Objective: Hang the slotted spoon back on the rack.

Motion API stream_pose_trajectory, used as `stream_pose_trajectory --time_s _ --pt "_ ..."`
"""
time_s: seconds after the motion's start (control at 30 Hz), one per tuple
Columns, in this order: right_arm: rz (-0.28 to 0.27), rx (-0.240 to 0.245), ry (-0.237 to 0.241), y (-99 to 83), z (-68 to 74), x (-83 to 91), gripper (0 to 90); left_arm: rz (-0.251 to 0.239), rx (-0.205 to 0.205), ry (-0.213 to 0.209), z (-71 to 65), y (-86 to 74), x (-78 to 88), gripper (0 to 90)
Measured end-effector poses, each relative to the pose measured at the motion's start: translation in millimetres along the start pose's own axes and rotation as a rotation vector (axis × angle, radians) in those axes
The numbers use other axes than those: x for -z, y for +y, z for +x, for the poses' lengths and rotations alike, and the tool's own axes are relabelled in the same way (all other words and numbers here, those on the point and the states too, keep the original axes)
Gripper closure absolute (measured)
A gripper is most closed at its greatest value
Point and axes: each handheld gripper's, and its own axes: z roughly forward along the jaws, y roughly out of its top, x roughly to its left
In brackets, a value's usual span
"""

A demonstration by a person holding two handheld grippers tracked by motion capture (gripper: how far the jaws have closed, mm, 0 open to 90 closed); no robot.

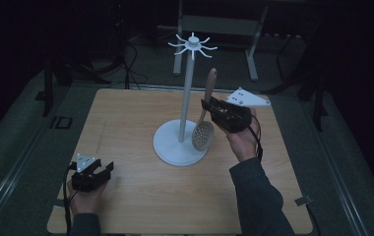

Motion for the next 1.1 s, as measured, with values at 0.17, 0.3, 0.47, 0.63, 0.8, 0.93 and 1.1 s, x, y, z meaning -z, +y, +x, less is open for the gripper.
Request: stream_pose_trajectory --time_s 0.17,0.3,0.47,0.63,0.8,0.93,1.1 --pt "-0.002 -0.001 0.001 5.7 -1.0 0.1 74.6 0.002 -0.002 -0.001 -0.3 0.0 -0.4 47.6" --pt "0.001 0.002 0.0 9.7 -1.2 -0.7 74.6 0.003 -0.002 -0.002 -0.4 0.1 -0.3 47.6" --pt "0.003 -0.008 -0.015 16.9 -4.7 -2.2 74.6 0.0 -0.001 -0.002 -0.1 0.0 -0.4 47.6" --pt "0.009 -0.009 -0.021 20.8 -6.5 -3.4 74.6 0.001 -0.001 -0.001 0.0 0.0 -0.6 47.5" --pt "0.012 -0.008 -0.025 26.0 -6.6 -5.2 74.6 0.001 -0.001 0.0 0.2 0.0 -0.5 47.5" --pt "0.015 -0.016 -0.021 30.1 -7.7 -6.7 74.6 -0.001 0.001 0.001 0.4 -0.1 -0.2 47.5" --pt "0.027 -0.02 -0.007 31.6 -8.3 -9.2 74.6 -0.003 0.002 0.001 0.6 -0.1 0.0 47.5"
